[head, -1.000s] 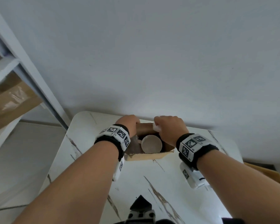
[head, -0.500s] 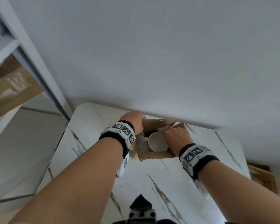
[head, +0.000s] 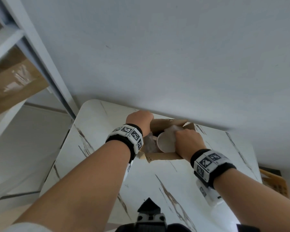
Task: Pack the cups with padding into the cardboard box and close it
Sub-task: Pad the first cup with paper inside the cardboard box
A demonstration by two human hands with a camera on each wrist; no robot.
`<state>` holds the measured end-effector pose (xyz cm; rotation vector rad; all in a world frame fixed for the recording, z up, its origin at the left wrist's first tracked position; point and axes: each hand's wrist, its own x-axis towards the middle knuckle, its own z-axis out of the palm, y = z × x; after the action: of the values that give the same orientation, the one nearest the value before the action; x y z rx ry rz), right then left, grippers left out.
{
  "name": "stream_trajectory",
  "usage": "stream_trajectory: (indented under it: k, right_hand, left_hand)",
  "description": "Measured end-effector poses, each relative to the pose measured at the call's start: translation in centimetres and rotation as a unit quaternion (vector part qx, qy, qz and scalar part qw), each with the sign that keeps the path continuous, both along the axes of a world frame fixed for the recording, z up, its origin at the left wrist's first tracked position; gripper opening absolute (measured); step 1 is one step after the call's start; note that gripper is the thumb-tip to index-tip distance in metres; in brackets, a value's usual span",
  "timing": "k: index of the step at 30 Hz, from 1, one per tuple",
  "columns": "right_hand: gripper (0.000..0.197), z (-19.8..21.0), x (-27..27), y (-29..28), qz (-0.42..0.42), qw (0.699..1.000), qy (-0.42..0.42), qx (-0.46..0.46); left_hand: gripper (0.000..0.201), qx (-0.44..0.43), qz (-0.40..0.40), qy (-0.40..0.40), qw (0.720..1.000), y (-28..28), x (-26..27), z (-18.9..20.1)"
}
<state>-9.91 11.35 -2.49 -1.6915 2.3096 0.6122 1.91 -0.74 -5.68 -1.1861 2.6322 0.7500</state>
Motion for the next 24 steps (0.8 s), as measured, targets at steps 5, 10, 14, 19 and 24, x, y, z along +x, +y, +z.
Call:
stream_trajectory:
  k: [5, 10, 14, 19, 24]
  right_hand:
    - [0.048, 0.3, -0.2, 0.5, -0.034, 0.998, -0.041, -0.034]
    - [0.047, 0.4, -0.2, 0.9, -0.045, 0.996, -0.061, -0.052]
    - [0.039, 0.3, -0.5, 1.2, -0.043, 0.996, -0.067, -0.049]
    - [0.033, 0.2, -0.7, 1.3, -0.044, 0.995, -0.068, -0.049]
    - [0.027, 0.0, -1.3, 1.2, -0.046, 0.995, -0.064, -0.054]
  left_hand:
    - [0.024, -0.082, 0.05, 0.137, 0.986, 0.5, -0.6, 1.0]
    - [0.049, -0.158, -0.03, 0.087, 0.983, 1.1, -2.3, 1.7]
    - [0.097, -0.206, -0.016, -0.014, 0.978, 2.4, -2.9, -0.2]
    - [0.119, -0.225, 0.012, -0.028, 0.974, 2.4, -2.8, -0.6]
    - [0.129, -0.264, -0.005, -0.03, 0.964, 4.1, -2.4, -2.2]
